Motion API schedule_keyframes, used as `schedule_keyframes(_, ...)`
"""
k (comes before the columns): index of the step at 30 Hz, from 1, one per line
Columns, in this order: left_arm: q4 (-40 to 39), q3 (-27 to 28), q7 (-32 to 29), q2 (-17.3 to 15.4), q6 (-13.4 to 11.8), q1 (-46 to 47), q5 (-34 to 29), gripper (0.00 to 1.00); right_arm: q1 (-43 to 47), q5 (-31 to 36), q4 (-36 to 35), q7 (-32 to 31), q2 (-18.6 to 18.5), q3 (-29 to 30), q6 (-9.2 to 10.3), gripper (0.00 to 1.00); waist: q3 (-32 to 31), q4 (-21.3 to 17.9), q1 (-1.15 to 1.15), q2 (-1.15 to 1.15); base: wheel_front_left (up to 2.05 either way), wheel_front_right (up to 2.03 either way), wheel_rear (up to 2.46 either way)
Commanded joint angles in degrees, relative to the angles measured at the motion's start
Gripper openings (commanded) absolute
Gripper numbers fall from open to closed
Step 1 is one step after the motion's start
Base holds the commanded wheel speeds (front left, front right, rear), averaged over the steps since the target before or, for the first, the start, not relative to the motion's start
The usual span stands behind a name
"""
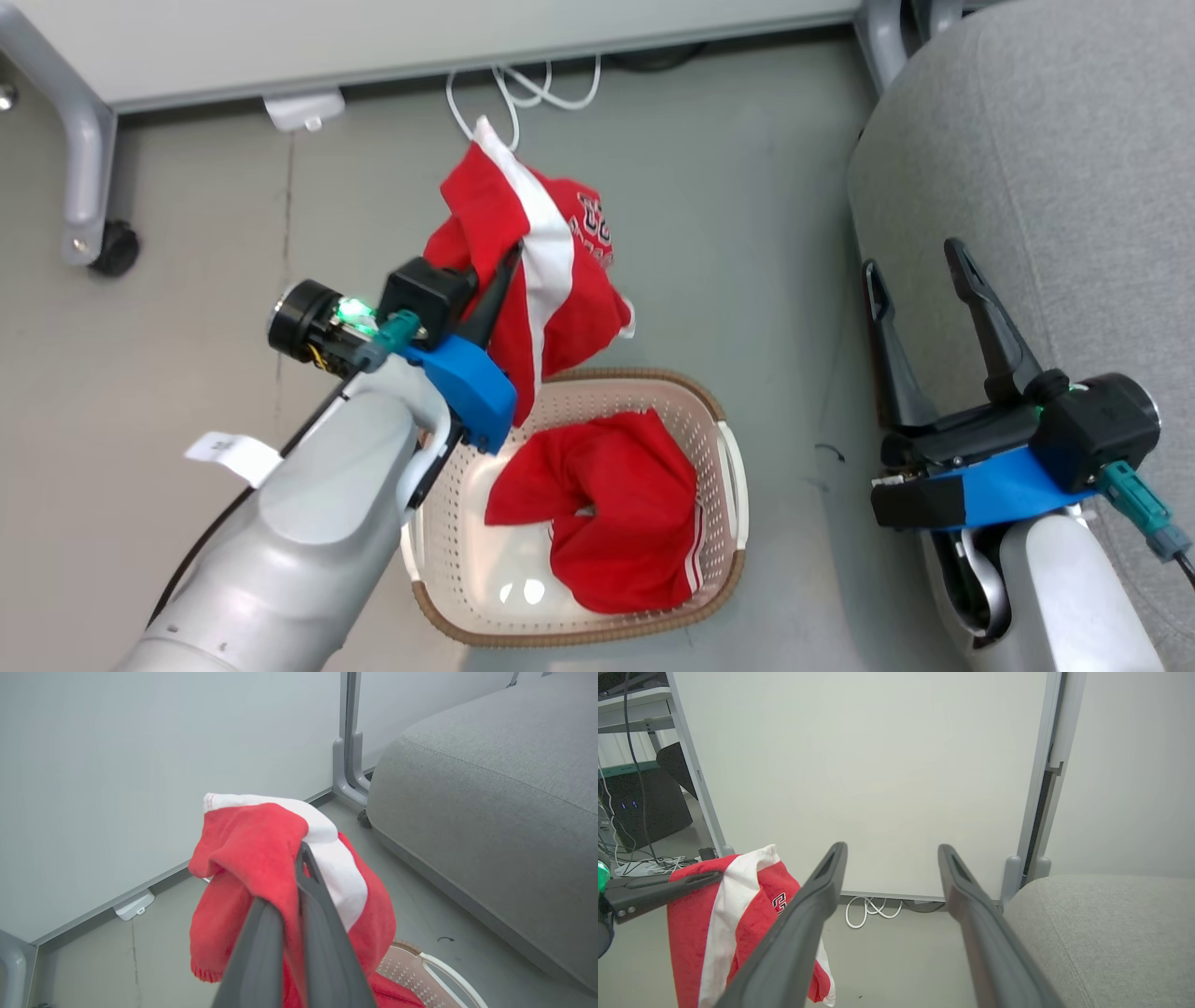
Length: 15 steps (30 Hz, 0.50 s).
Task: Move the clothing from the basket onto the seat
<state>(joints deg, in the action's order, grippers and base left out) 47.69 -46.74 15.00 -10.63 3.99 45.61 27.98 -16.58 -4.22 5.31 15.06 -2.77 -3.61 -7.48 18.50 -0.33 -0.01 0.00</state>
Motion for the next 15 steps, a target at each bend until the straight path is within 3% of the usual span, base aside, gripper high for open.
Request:
schedule_keyframes(1,-1.3,1.5,0.3,-0.6,-0.3,-0.7,-0.1,0.00,1.1,-0.3,0.2,0.2,-0.2,0.0,-0.03,1.00,-2.3,0.1,0.01,0.00,0.00,0.00,0.00)
schedule_keyframes(8,-8.4,8.4,0.3,-1.7,0.2,-1.8,-0.7,0.00,3.0,-1.2,0.7,0.2,-0.2,-0.5,-0.03,1.00,-6.5,-0.4,0.01,0.00,0.00,0.00,0.00)
schedule_keyframes(15,-14.0,11.8,0.3,-1.1,2.2,-2.2,1.0,0.00,5.1,-2.0,1.0,0.2,-0.2,-0.7,-0.03,1.00,-9.7,-0.6,0.01,0.00,0.00,0.00,0.00)
